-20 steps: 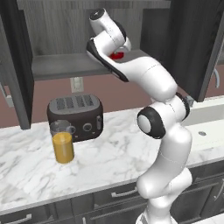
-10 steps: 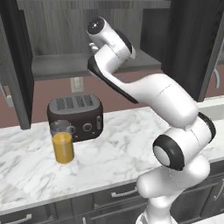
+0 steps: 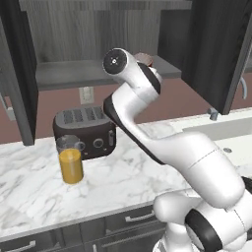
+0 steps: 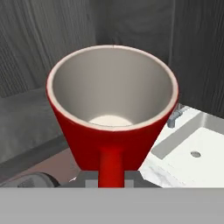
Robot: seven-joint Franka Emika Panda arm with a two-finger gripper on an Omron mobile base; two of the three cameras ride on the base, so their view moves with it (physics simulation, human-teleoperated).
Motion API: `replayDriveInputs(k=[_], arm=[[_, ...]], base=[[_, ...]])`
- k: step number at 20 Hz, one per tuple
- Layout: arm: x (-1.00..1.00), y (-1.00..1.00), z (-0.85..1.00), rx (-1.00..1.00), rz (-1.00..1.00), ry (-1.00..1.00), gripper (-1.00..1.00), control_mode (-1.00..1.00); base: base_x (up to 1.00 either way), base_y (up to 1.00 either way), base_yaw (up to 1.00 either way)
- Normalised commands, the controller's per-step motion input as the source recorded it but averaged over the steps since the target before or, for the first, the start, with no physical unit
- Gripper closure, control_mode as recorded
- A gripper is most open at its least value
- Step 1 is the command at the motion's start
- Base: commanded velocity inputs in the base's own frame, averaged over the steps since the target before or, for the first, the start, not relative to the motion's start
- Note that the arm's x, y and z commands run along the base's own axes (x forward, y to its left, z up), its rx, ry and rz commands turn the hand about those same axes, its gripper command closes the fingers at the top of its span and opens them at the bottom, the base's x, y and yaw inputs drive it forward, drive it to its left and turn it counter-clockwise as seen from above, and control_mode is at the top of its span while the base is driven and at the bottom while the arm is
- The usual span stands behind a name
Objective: There is a tray on the dining counter. Grab the cup, mug, and pitcher and place them on the tray. The pitcher may be placed next to the tray if it cannot fit the tray.
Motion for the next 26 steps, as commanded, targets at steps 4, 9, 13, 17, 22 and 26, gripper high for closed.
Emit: replayDriveInputs(k=[4, 9, 13, 17, 22, 26], arm=[[-1.00, 0.12, 0.02, 0.00, 0.00, 0.02, 1.00, -1.00], [-0.99, 0.08, 0.05, 0.00, 0.01, 0.12, 1.00, -1.00], [-0.84, 0.09, 0.00, 0.00, 0.06, 0.20, 1.00, -1.00], [-0.72, 0.07, 0.00, 0.00, 0.12, 0.22, 1.00, -1.00], [-0.68, 0.01, 0.00, 0.00, 0.16, 0.18, 1.00, -1.00], [-0.51, 0.00, 0.00, 0.00, 0.14, 0.10, 1.00, -1.00]], base=[[0.00, 0.00, 0.00], [0.00, 0.00, 0.00], [0.00, 0.00, 0.00], [0.00, 0.00, 0.00], [0.00, 0.00, 0.00], [0.00, 0.00, 0.00]])
